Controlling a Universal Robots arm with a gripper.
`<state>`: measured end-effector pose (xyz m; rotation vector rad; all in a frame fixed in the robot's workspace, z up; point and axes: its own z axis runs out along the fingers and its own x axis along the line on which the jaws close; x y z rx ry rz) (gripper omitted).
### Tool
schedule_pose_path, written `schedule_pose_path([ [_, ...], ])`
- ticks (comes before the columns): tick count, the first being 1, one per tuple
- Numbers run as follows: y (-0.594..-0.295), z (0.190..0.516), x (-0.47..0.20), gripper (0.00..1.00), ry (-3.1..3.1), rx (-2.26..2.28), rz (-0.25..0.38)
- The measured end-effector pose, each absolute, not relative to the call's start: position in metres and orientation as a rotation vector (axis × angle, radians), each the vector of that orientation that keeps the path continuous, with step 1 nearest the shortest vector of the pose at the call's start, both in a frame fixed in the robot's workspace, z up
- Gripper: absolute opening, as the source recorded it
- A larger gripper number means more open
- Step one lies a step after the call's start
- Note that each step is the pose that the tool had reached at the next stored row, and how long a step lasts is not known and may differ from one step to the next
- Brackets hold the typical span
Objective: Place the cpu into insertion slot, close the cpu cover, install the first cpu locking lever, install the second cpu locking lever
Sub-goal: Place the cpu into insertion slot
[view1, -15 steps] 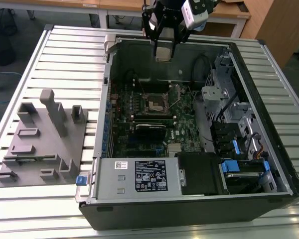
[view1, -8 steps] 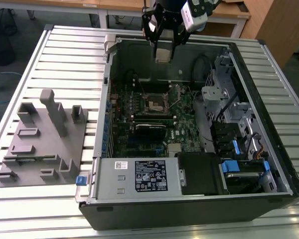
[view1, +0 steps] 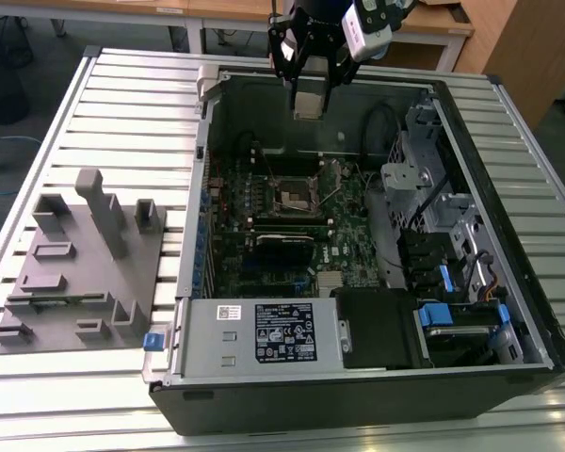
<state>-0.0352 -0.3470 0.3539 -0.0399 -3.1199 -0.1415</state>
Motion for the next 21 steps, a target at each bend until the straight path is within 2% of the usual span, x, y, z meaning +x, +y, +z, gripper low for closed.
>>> schedule_pose_path([
  [21, -0.3470, 0.3442, -0.0352, 0.54, -3.120, -0.040, -0.142],
])
